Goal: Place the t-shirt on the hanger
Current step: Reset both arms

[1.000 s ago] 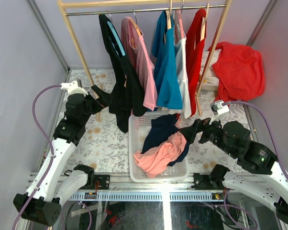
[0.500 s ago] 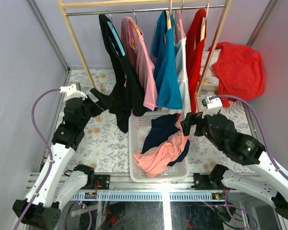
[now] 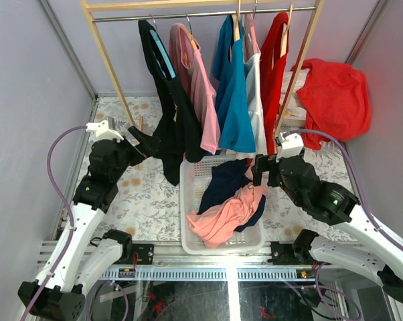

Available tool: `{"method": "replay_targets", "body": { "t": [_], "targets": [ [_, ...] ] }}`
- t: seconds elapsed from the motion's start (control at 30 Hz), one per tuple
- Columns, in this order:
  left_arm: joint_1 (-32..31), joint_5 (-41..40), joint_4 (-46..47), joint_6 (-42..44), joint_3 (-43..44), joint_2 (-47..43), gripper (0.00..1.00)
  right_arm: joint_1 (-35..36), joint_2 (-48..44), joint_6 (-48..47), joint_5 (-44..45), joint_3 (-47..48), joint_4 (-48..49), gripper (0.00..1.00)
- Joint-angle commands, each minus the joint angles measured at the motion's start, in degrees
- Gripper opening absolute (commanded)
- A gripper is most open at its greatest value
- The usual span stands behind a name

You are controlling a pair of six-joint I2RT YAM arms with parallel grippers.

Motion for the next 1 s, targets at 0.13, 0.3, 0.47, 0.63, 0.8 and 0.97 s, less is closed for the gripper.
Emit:
{"method": "replay_targets", "body": {
  "t": [0.13, 0.3, 0.47, 0.63, 0.8, 0.97],
  "targets": [
    [-0.1, 2.0, 1.9, -0.1, -1.8, -2.8, 1.00, -0.4, 3.4, 0.1, -0.3, 1.0, 4.8, 0.99],
    [0.0, 2.8, 3.0, -1.1, -2.9, -4.1, 1.00, -0.6, 6.0, 1.8, -5.1, 4.4, 1.6, 0.99],
    [-0.1, 3.5, 3.1, -1.5, -3.2, -3.7, 1.00, -0.5, 4.2, 3.3, -8.0, 5.6, 0.2, 0.99],
    [-0.1, 2.8, 2.7, -1.4, -2.8, -3.8, 1.00, -0.5, 0.7, 2.7, -8.1, 6.8, 0.8, 0.99],
    [-0.1, 0.9, 1.4, -1.1, -3.2, -5.1, 1.00, -0.5, 0.2, 2.1, -9.3, 7.7, 2.1, 0.99],
    [-0.1, 0.9, 1.0, -1.2, -3.3, -5.9, 1.00, -0.5, 2.1, 2.0, -9.8, 8.9, 2.2, 0.99]
  ]
}}
